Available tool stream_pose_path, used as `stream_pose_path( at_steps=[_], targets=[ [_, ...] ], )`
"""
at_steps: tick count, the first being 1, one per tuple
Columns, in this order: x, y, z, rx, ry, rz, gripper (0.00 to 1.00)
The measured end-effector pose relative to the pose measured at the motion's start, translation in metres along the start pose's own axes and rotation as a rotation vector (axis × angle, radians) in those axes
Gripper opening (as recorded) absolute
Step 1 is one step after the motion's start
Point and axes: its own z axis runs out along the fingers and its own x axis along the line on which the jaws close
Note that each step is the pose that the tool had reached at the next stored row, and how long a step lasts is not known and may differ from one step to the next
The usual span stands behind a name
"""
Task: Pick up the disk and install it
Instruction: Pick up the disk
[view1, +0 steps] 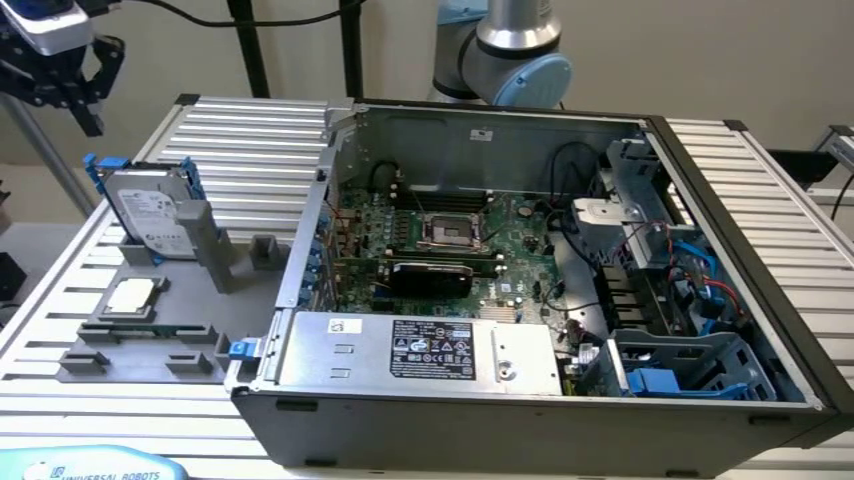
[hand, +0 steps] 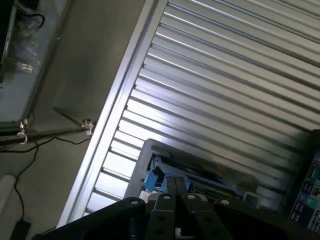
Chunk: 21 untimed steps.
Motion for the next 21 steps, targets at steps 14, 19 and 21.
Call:
stream_pose_path(
  at_steps=[14,19,21],
  targets=[
    [-0.0006,-0.0006,0.0054,-0.0044,0.0132,-0.245,0.11],
    [-0.0016,-0.0011,0.0071,-0.0058,0.0176,-0.323,0.11],
    [-0.0020,-0.0013,0.0078,-0.0064,0.0193,-0.354,0.11]
  ],
)
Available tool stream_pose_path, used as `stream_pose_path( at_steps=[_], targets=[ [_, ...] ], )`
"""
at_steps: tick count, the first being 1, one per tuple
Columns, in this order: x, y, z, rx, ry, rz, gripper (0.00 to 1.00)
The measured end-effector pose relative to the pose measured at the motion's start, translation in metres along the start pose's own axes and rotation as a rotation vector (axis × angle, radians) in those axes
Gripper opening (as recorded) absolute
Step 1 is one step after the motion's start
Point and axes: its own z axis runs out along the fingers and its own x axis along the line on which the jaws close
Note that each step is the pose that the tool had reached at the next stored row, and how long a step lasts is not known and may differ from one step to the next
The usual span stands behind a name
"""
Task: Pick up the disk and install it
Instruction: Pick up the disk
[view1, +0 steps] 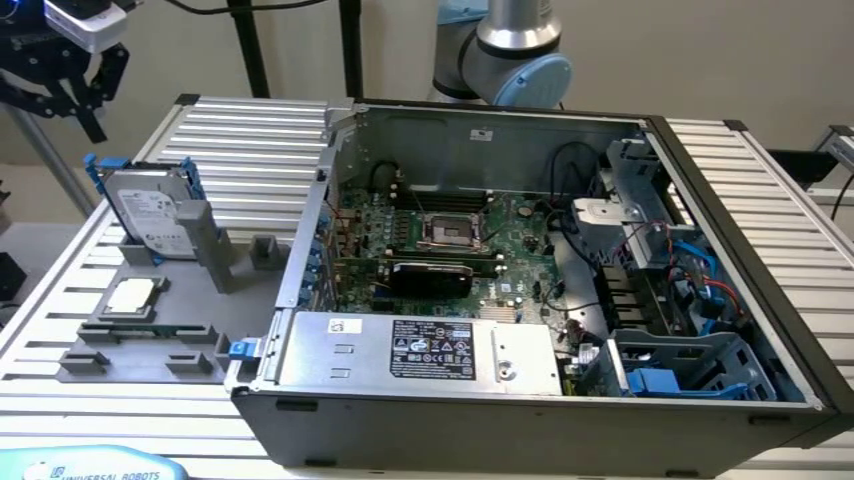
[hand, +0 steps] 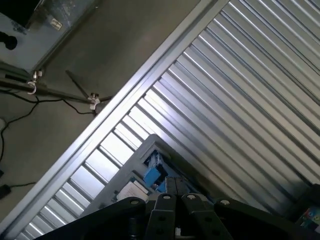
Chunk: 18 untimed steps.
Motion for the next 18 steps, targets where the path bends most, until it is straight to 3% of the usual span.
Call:
stream_pose_path(
  at_steps=[18],
  targets=[
    [-0.0044,-0.0043,0.0045,-0.0048,0.0141,-0.259,0.11]
  ],
)
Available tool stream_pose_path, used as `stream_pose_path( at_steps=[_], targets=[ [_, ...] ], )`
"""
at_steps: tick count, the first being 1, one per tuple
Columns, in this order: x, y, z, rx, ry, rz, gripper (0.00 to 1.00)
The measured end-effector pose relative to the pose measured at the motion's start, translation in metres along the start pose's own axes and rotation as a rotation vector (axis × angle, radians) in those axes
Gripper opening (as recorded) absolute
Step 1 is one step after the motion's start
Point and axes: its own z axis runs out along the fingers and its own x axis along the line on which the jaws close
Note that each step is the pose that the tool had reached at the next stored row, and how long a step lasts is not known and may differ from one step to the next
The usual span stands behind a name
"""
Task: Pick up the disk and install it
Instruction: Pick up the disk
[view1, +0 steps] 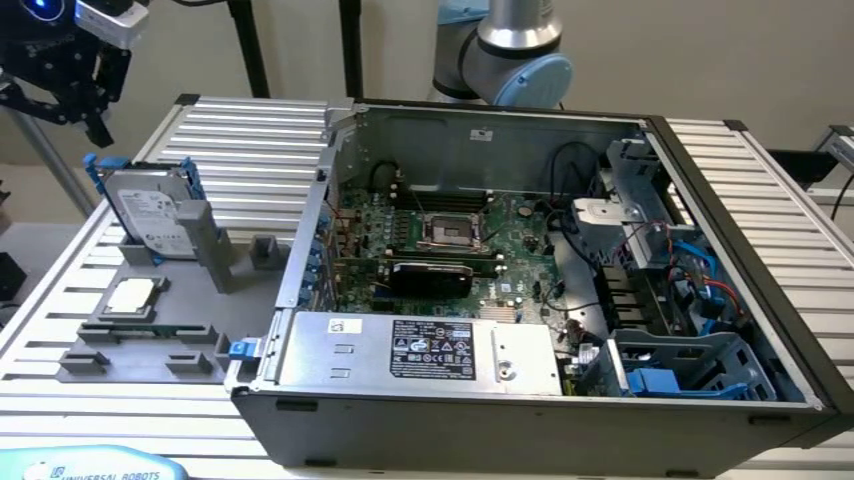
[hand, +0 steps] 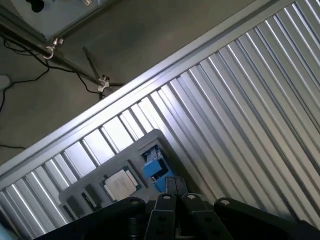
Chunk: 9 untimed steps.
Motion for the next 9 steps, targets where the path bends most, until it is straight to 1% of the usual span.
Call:
stream_pose_path(
  at_steps=[9],
  targets=[
    [-0.0008,-0.0016,0.0022,-0.0022,0.0080,-0.137,0.11]
  ],
)
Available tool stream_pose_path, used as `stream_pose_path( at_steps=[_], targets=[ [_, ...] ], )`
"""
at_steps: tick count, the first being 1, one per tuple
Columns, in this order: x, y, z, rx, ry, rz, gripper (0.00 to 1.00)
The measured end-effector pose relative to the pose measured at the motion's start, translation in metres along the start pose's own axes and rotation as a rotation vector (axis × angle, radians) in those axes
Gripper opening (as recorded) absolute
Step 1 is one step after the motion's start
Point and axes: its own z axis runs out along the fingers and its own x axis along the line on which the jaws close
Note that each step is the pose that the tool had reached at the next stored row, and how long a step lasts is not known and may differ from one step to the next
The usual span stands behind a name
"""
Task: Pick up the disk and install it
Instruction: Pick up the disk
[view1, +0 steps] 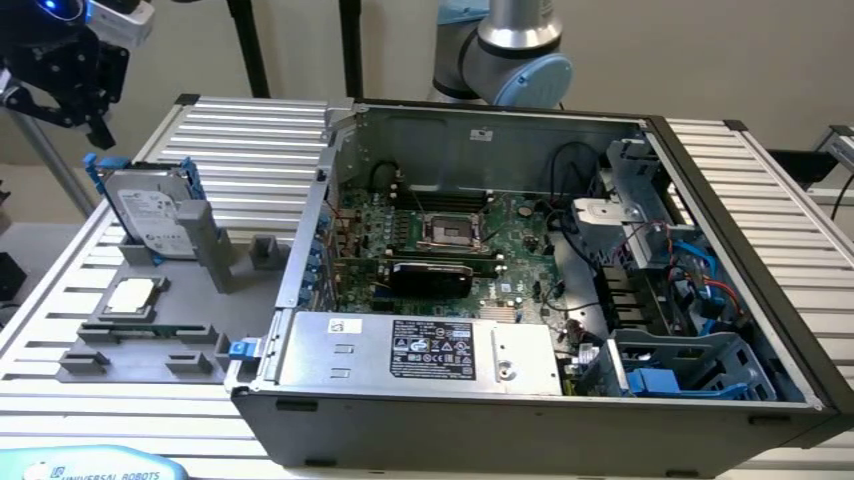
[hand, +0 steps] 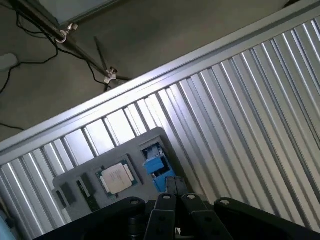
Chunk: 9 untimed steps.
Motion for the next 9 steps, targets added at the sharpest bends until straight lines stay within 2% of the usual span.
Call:
stream_pose_path(
  at_steps=[9],
  targets=[
    [0.0000,-0.0002,0.0019,-0.0008,0.0114,-0.143,0.11]
  ],
)
